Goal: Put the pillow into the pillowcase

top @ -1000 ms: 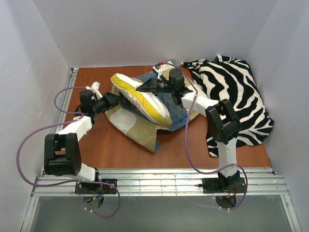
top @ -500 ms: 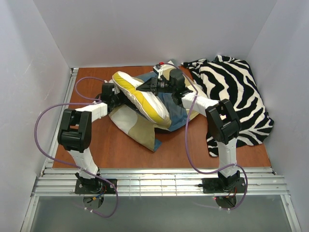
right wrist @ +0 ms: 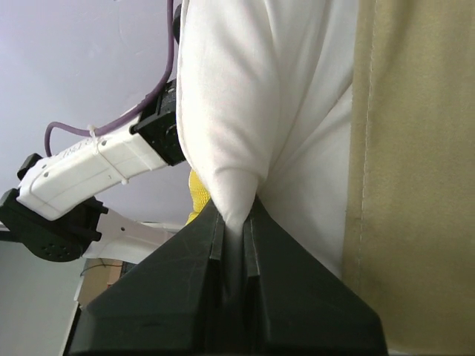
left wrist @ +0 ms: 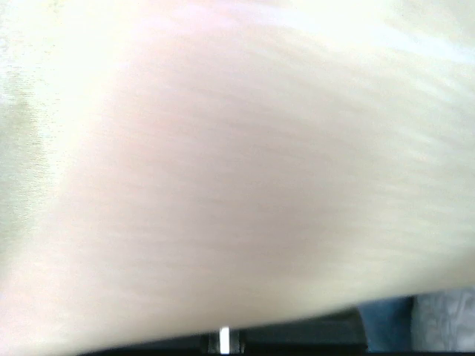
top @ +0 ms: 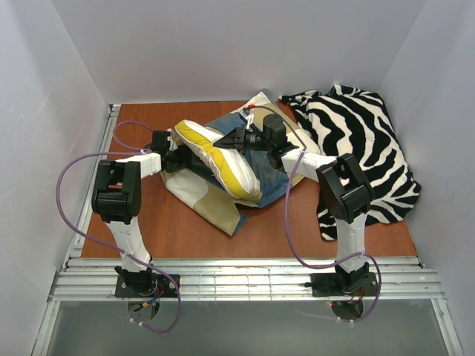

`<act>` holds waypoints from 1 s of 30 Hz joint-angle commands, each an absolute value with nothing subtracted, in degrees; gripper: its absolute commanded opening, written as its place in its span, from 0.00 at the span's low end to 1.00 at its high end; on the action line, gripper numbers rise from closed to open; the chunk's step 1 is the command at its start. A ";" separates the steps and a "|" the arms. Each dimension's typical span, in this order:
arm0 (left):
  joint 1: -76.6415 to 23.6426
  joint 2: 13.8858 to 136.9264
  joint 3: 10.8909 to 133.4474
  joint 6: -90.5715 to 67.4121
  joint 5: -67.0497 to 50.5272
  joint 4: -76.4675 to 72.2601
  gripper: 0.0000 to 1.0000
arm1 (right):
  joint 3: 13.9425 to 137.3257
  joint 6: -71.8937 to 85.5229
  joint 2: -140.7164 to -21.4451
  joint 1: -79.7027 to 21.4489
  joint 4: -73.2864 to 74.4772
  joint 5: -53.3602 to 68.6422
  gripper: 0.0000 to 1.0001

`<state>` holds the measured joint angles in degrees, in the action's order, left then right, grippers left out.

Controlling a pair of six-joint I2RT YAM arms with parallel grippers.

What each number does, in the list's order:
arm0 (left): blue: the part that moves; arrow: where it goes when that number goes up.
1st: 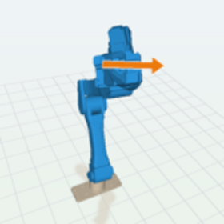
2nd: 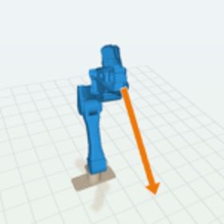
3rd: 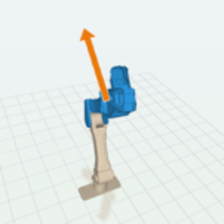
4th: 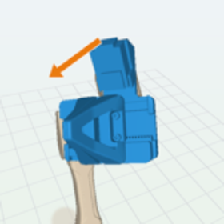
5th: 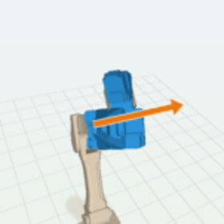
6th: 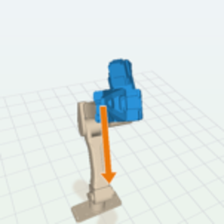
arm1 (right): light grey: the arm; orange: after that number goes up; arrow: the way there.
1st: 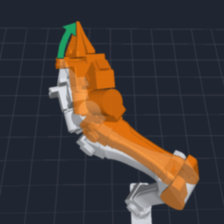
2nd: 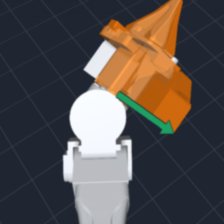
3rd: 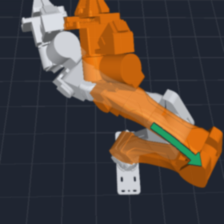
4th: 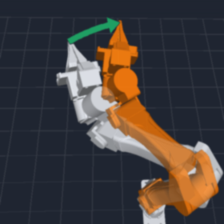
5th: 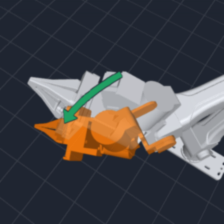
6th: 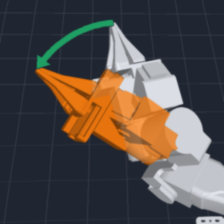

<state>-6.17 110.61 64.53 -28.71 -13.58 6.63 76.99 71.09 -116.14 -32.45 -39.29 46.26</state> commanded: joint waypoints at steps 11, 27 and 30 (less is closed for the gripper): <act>5.45 91.51 62.67 -17.23 -25.64 16.70 0.00 | 79.18 37.39 -112.67 -30.85 -17.87 34.13 0.01; 9.49 88.41 70.04 -21.61 -32.08 12.22 0.00 | 88.06 -1.91 -125.76 -38.32 15.52 32.52 0.01; 10.54 89.65 71.89 -22.85 -35.49 10.03 0.00 | 91.04 -6.85 -128.65 -38.76 21.51 30.33 0.01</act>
<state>7.14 90.70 66.30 -21.41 -34.63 18.48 90.80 3.66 -123.74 -39.83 1.93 35.97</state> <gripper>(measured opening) 0.004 0.035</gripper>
